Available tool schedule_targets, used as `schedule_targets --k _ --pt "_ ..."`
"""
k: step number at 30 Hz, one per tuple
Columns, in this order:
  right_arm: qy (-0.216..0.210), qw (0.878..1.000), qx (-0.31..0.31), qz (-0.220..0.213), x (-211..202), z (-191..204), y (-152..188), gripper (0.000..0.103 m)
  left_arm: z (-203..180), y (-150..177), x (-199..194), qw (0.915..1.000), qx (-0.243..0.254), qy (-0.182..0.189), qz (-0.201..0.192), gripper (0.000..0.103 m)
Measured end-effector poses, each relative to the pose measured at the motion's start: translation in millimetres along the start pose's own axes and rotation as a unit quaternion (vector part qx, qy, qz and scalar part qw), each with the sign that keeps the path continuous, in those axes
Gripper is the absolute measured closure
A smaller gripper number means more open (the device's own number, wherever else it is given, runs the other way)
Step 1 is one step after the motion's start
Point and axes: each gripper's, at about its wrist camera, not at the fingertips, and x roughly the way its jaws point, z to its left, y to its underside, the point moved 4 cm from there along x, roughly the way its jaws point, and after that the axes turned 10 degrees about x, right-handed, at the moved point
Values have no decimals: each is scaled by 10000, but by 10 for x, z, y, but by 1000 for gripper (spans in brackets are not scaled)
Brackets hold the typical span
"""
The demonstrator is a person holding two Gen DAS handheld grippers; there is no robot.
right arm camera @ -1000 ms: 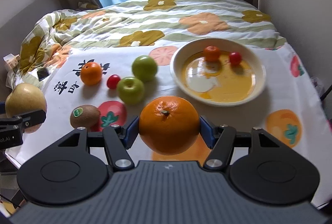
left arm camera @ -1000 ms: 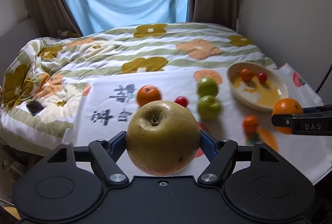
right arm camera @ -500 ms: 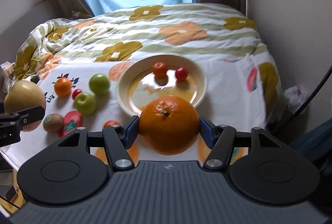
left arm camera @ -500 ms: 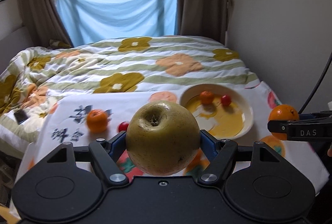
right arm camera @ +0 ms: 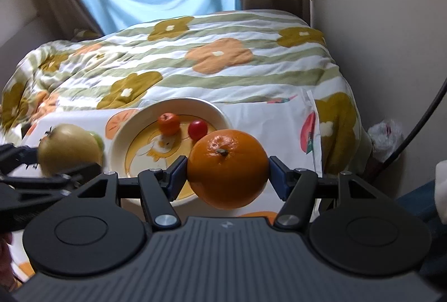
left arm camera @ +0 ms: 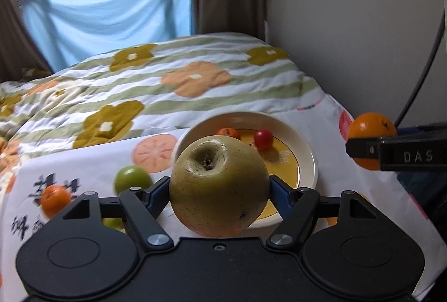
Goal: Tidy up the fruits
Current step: 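Lower the pear into the bowl with the left tool while the right tool places the orange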
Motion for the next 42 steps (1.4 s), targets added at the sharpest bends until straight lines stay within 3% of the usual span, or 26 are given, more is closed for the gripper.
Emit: schedule_targets --k 12,25,29,42 --pt "294 9987 408 92 297 -109 -53 26 -223 -34 700 9960 526 565 442 25" --pt "339 9983 480 20 366 -84 -91 26 -195 18 817 9904 460 1073 738 25" --pt "313 9985 458 -2 378 -50 -140 26 -147 -60 652 9923 501 1075 351 8" --pt "-21 9995 185 237 684 182 -180 26 209 74 298 9973 127 623 362 7"
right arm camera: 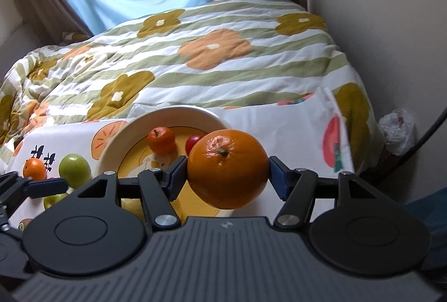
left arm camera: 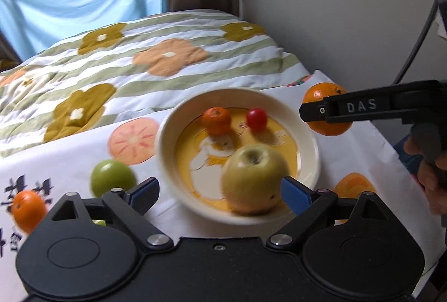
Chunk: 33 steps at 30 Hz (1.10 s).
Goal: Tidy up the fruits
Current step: 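Lower the pear into the bowl with the left tool while the right tool places the orange, then withdraw both tools from the bowl toward the remaining fruits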
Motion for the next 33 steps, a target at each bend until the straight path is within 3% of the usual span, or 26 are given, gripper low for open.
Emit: schedule_targets --k 12,14,16,18,33 --pt "-281 9992 -185 211 394 167 106 25 244 217 -150 9987 -408 -303 80 7" --pt "-299 9993 -216 75 369 177 114 24 238 252 -168 9985 -417 -343 91 7" --pt "-317 9990 -284 -140 296 191 94 6 232 259 -171 9983 -419 -393 102 7" --pt "-245 9989 -291 -290 251 173 73 0 228 275 -187 9981 -439 -428 90 7" --pt "-312 9988 -186 -322 -150 40 134 0 73 287 -449 9962 -487 -719 -119 7"
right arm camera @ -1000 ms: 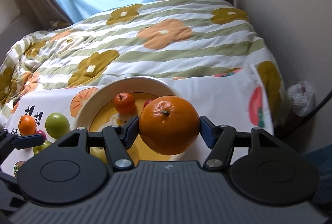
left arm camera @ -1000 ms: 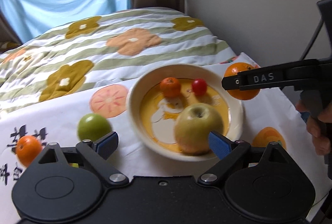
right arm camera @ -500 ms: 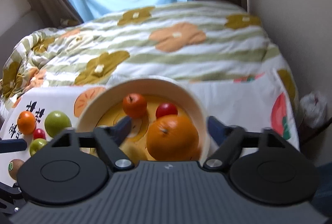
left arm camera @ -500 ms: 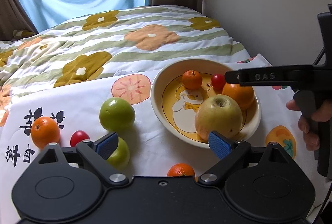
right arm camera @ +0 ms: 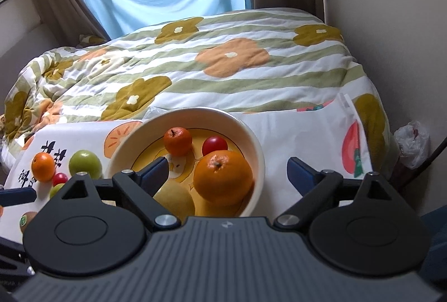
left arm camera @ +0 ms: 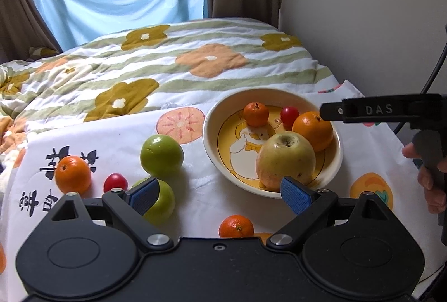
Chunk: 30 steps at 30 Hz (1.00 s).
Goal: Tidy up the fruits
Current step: 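Withdraw both tools from the bowl toward the remaining fruits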
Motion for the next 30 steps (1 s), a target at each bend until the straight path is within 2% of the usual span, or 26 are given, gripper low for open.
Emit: schedule_targets --k 10,14,22,27,30 --pt "-62 9998 -124 -156 -503 54 129 0 8 171 -548 9975 -365 -481 -359 6" --pt "-190 9995 -172 -176 -664 103 202 0 41 302 -782 9947 -441 -791 -483 0" --pt "-356 9981 -481 -159 -867 330 426 0 251 519 -1069 9891 -403 -1362 -398 0" --pt "-354 9982 -460 -136 -955 534 573 0 531 602 -1156 9871 -308 -1511 -440 0" --pt "-333 9987 -364 -93 -957 650 678 0 694 672 -1143 9883 -247 -1437 -442 0"
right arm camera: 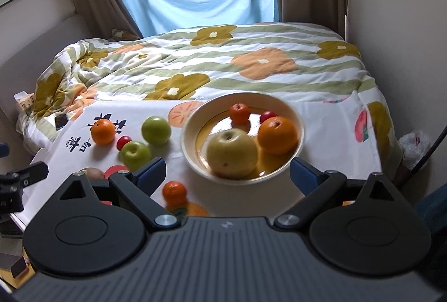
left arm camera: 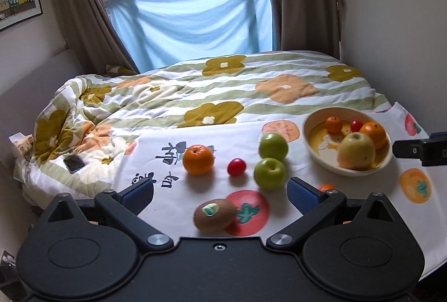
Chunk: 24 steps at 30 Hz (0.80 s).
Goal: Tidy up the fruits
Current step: 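Withdraw both tools from the bowl toward the remaining fruits, then grasp the kiwi with the left tool while the right tool grasps a mandarin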
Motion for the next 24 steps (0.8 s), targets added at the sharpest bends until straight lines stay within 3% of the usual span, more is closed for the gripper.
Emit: schedule_targets --k 7,24 --pt "280 9991 311 81 158 276 242 0 271 205 297 9963 463 717 69 0" --pt "1139 9910 617 321 708 695 711 0 425 470 1281 9709 1245 2038 170 2"
